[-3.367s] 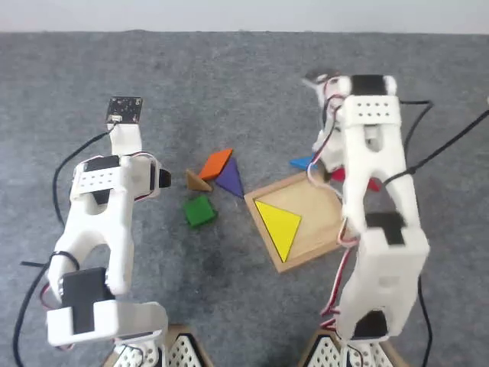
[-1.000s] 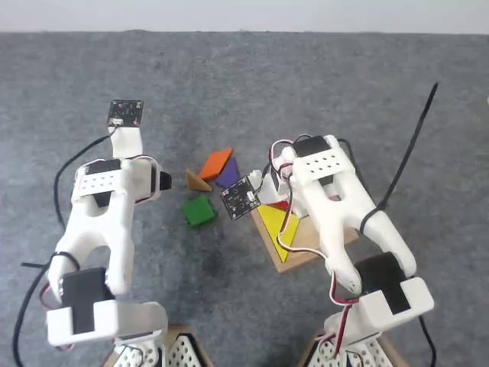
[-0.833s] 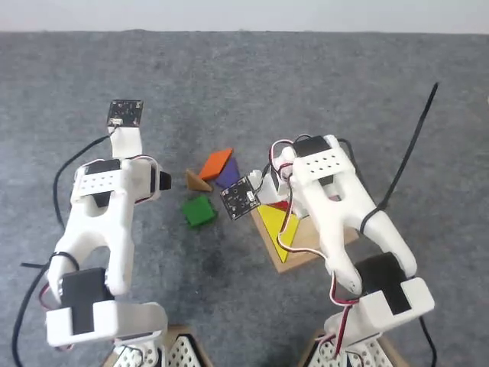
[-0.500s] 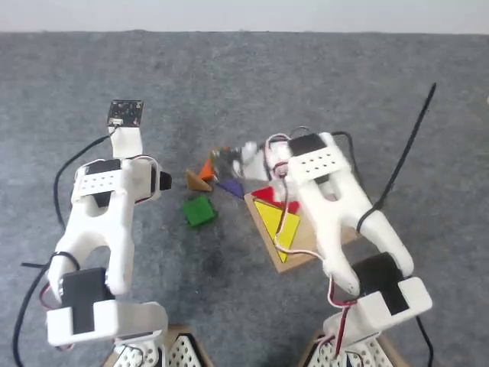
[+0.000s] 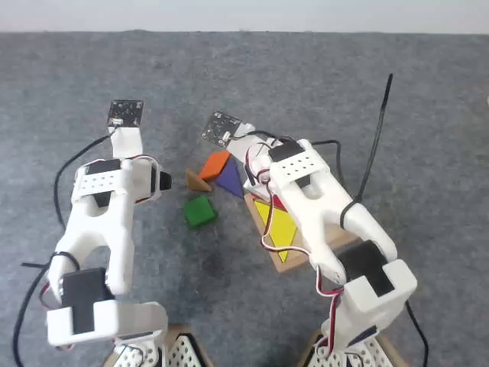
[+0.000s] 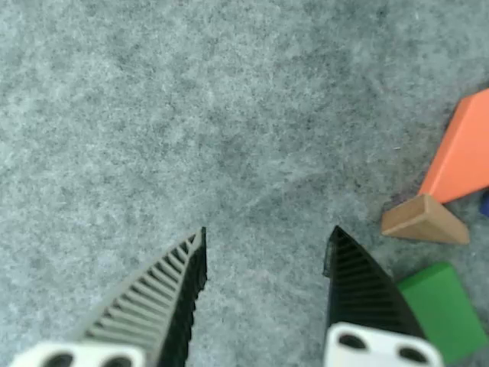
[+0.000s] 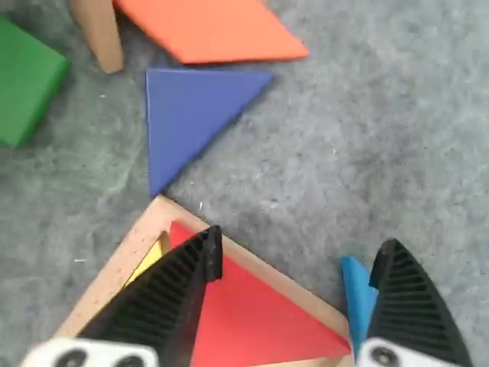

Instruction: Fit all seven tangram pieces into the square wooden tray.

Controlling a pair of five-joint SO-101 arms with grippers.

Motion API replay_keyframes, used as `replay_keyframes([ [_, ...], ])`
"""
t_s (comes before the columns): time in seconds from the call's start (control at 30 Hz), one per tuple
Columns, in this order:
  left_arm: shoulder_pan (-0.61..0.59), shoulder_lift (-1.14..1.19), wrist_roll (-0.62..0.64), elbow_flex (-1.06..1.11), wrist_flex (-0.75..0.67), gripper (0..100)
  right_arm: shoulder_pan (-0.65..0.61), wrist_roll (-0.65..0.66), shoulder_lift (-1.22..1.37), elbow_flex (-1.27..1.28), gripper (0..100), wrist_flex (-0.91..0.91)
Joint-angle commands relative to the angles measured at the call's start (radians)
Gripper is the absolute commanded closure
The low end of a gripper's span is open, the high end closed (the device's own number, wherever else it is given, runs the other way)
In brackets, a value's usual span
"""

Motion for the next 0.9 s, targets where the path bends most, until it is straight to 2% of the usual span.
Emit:
replay_keyframes([
  [0.0,-0.002,-0.005,-0.014,-0.008,-0.012,75,0.019,-0.008,-0.015,-0.037,69.3,0.013],
  [0.23,-0.003,-0.005,-0.014,-0.008,-0.012,75,0.067,-0.006,-0.008,-0.026,69.3,0.022],
  [0.87,-0.005,-0.005,-0.014,-0.008,-0.012,75,0.074,0.029,-0.013,0.074,69.3,0.016],
])
